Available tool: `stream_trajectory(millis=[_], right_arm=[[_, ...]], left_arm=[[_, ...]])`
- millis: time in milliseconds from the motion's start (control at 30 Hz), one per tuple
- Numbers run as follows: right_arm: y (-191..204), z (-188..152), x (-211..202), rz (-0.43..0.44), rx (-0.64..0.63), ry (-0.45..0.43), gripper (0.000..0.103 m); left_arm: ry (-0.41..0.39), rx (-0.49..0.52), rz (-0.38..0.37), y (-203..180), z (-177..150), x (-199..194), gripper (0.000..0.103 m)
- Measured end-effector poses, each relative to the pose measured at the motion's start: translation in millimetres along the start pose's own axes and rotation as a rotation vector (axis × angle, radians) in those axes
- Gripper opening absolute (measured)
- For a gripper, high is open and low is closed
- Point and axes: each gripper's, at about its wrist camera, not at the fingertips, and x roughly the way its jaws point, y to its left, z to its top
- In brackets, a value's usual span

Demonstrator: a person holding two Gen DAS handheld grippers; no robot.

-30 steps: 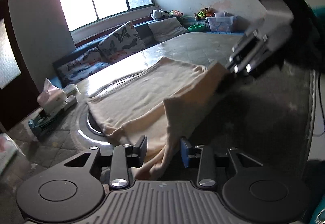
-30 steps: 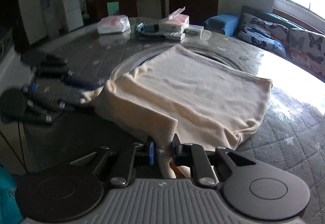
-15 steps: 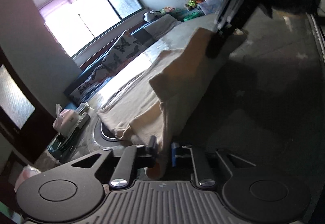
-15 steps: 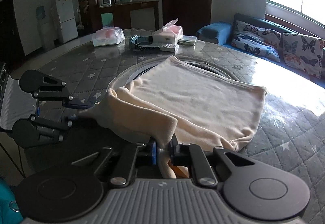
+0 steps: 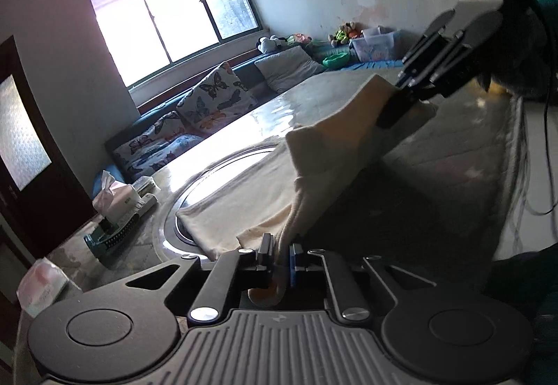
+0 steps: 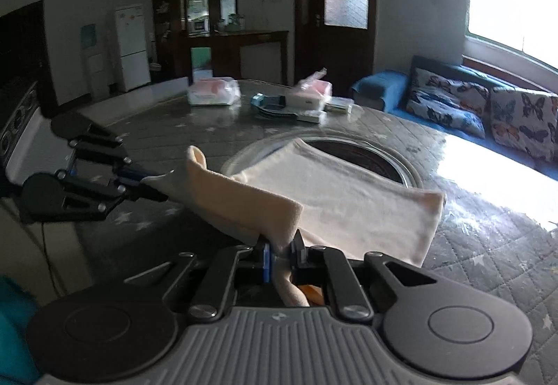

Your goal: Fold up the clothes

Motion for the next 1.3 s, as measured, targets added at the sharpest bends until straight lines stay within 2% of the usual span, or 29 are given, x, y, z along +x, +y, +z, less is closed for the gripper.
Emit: stream_trajectory(millis=[133,233,400,567,633,767,933,1033,1167,1200,1233,1300], right_arm=[[19.2,-6.4,-26.0,0.036,0.005,0.007,0.009],[31.4,-13.9,-35.3,0.052,0.007,0.034,0.009],[31.4,-13.2,-29.7,0.043,0.014,0.063,0.009],[10.9,15.6,-17.8,0.020,0.022,0.046,0.009],[-2.5,28.2,-8.6,0.013,0.034,0.046,0.009],[-36.0,51.7,24.3,-0.011,0.055,0.065,0.009],[-76.5,62.5,90.2,-0.057,0.116,0.128,0.009],[-94.4,54.2,126.9,-0.082,0.187,0.162,0.010],[-113.1,31.8,160.3,-0.122,0.304,0.194,0.016],[-115.5,28.1,161.3,-0.133,0.316,0.193,0.020],[-117.9,25.8,159.5,-0.144,0.326,0.188,0.028],[-121.2,24.8,152.2,-0.185,0.326,0.176,0.028]], left_arm=[[-0.007,-0.023,-0.043,-7.9,0.1,-33.2,0.009],[0.007,-0.044,-0.067,-12.2,-4.9,-40.9,0.009],[0.010,-0.069,-0.062,-5.5,-3.0,-28.7,0.009],[-0.022,-0.133,-0.038,22.9,15.4,-11.0,0.009],[-0.030,-0.148,-0.027,37.4,24.3,3.3,0.009],[0.005,-0.163,0.003,61.5,37.2,47.4,0.010],[0.124,-0.252,0.044,90.1,38.6,126.7,0.010],[0.184,-0.301,0.074,100.2,32.0,166.6,0.012],[0.239,-0.358,0.094,107.1,21.3,189.5,0.016],[0.238,-0.356,0.104,107.1,20.2,188.7,0.019],[0.237,-0.354,0.113,107.2,19.1,187.6,0.023],[0.229,-0.353,0.137,108.5,20.2,181.4,0.027]])
